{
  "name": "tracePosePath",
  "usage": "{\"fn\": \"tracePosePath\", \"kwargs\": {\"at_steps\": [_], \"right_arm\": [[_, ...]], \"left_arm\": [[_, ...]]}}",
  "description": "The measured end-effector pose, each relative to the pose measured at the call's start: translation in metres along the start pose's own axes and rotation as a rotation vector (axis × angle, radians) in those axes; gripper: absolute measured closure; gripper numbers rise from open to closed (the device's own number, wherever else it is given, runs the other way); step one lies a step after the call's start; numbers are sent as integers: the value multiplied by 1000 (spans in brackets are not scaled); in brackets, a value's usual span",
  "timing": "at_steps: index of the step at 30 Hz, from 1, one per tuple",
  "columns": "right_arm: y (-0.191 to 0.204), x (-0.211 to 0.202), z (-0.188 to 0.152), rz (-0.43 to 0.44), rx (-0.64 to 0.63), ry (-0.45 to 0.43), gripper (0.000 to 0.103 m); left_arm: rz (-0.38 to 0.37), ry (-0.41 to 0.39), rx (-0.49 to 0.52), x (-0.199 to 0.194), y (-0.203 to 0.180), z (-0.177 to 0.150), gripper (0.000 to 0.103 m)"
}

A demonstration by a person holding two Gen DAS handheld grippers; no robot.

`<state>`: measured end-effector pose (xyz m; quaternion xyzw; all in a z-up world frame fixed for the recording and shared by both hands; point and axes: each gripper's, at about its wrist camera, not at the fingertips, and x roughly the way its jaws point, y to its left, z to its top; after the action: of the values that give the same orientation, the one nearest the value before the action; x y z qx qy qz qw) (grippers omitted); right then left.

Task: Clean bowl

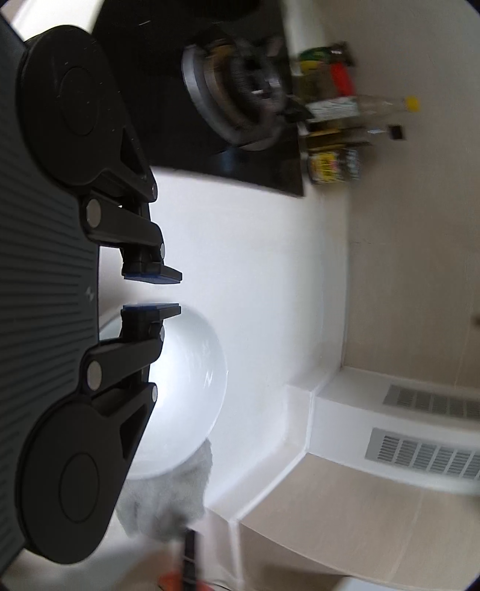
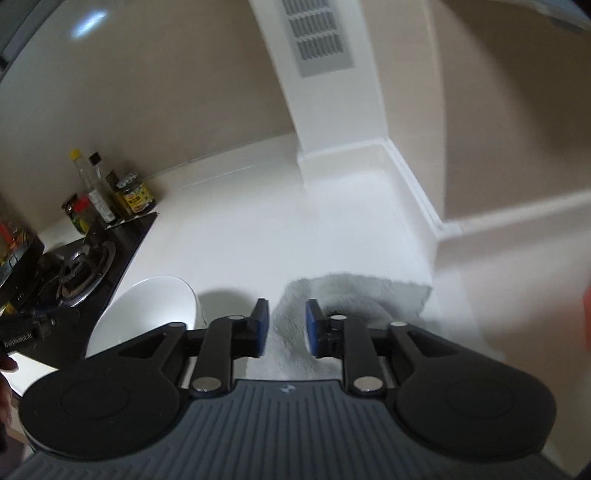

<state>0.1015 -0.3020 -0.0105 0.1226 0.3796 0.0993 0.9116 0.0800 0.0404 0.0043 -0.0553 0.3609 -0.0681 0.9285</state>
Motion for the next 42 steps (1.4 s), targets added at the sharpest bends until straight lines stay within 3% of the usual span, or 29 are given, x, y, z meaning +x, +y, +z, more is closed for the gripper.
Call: {"fn": "tracePosePath", "kwargs": {"at_steps": [5,10,13,15,18,24,28,33,38,42], "right_arm": [[-4,-2,-34,-15,-24,40,81],[8,-21,-44,-104,-84,-41,81],[27,-29,-48,-187,-153,-75,81],[35,-33,-51,-199,-166,-68,81],[45,-35,-56,-195,-182,-43,81],[55,-49,-66,-181,-218,-31,81],[58,-59,-72,-174,-249,-54,81],[62,-67,-84,-149,-249,-72,81],[61,-76,-93,-130,-325,-80,82],[52,-78,-96,-128,-308,-78,81]], "left_arm": [[-30,7,-20,-10,-9,-7,93],[-61,-47,25,-21,-19,-18,93],[-39,-54,23,-26,-23,-26,93],[-21,-57,19,-30,-25,-33,93],[-4,-37,11,-35,-28,-41,93],[-49,-25,-59,-43,-31,-57,93],[26,-43,-51,-56,-38,-68,93],[36,-61,-105,-63,-39,-77,93],[36,-53,-98,-64,-50,-84,93],[31,-27,-56,-61,-61,-89,93]]}}
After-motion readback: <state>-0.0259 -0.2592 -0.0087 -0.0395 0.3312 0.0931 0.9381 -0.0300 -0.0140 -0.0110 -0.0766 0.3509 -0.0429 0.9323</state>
